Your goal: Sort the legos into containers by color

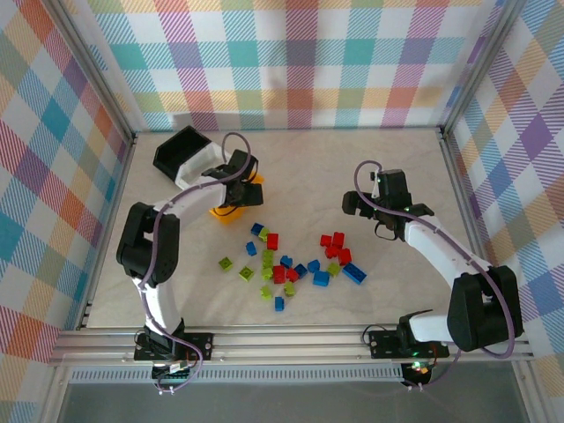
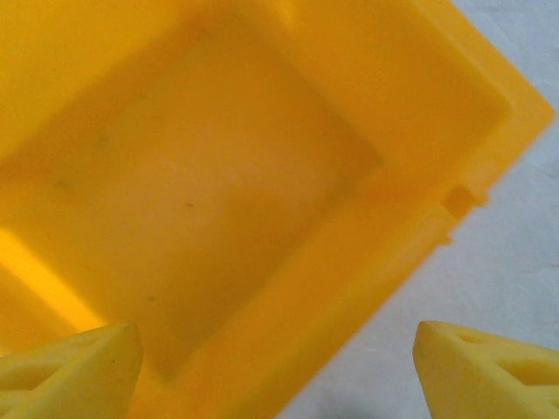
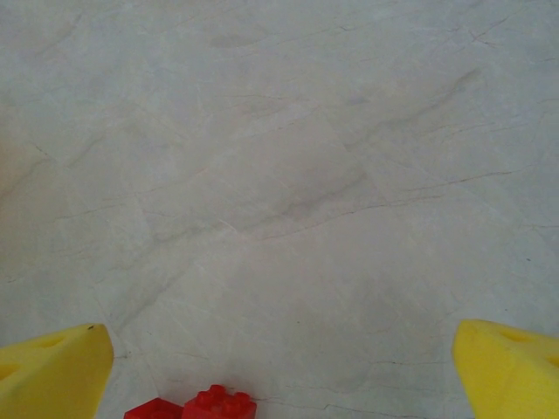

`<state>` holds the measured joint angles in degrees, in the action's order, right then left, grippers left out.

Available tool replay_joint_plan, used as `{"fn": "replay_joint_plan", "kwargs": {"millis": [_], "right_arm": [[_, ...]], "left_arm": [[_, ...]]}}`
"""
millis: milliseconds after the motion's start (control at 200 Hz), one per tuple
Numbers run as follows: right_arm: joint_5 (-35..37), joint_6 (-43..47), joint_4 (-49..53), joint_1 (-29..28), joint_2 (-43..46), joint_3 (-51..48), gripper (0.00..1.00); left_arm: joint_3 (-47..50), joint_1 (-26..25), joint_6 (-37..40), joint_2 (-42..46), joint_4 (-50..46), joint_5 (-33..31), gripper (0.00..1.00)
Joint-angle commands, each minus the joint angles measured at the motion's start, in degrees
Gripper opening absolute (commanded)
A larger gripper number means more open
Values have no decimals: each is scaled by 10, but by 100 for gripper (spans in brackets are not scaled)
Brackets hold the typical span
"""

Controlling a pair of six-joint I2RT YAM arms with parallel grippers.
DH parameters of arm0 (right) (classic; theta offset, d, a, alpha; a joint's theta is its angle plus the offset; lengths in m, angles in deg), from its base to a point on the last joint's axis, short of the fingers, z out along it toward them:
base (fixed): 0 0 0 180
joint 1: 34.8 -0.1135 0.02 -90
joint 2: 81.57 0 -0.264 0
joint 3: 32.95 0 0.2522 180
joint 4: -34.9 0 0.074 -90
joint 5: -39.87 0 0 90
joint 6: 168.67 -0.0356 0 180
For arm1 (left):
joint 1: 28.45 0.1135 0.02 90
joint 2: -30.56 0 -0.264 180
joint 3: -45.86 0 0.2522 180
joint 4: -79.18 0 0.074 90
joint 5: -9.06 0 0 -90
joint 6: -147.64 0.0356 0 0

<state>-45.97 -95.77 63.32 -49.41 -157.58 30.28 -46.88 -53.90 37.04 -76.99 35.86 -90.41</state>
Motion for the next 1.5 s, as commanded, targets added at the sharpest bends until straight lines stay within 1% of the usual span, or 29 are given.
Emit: {"fn": "replay_joint_plan", "kwargs": {"millis": [0, 125, 250, 350, 385, 430, 510, 605, 735, 830, 915, 970, 1020, 1070, 1135, 1195, 1245, 1320, 1365, 1495], "right_arm": [[15, -6, 7, -2, 16, -3, 100], [13, -18, 24, -2, 3, 13, 100], [5, -31, 63, -2, -39, 57, 100], [-4, -38, 107, -2, -75, 97, 100], [-11, -34, 106, -2, -76, 94, 100], [10, -45, 94, -2, -63, 78, 100], [44, -56, 65, -2, -29, 46, 100], [62, -68, 36, -2, 5, 17, 100], [74, -66, 46, 2, 12, 17, 100], [63, -66, 49, 6, 11, 16, 100], [37, -68, 32, 13, 22, 1, 100], [11, -93, 5, 24, 31, -17, 100], [-20, -112, -28, 35, 40, -36, 100], [-52, -123, -63, 44, 48, -54, 100], [-88, -131, -122, 48, 62, -82, 100], [-125, -145, -146, 52, 65, -90, 100], [-160, -134, -131, 53, 50, -68, 100], [-196, -99, -32, 51, -4, 10, 100], [-190, -82, 4, 40, -33, 40, 100], [-122, -55, 21, -14, -51, 64, 100]], "left_arm": [[-35, -23, -20, -31, -1, 27, 80], [-65, -42, -37, -47, -1, 47, 79], [-118, -67, -64, -75, 1, 77, 79], [-201, -91, -79, -120, -20, 93, 79], [-233, -100, -83, -140, -29, 96, 79], [-275, -111, -87, -166, -44, 100, 79], [-364, -131, -95, -218, -72, 107, 79], [-475, -152, -107, -282, -106, 122, 79], [-634, -173, -136, -369, -151, 155, 79], [-764, -183, -152, -434, -196, 173, 79], [-919, -186, -162, -500, -255, 182, 79], [-1027, -185, -169, -542, -296, 184, 79], [-1008, -182, -173, -526, -294, 187, 79], [-1031, -182, -159, -527, -317, 175, 79], [-1032, -183, -141, -510, -337, 161, 80], [-1032, -183, -123, -491, -353, 146, 81], [-1032, -182, -109, -475, -367, 130, 81], [-1031, -182, -91, -453, -396, 96, 81], [-1032, -182, -82, -442, -422, 68, 81], [-1031, -182, -53, -424, -516, -3, 81]]}}
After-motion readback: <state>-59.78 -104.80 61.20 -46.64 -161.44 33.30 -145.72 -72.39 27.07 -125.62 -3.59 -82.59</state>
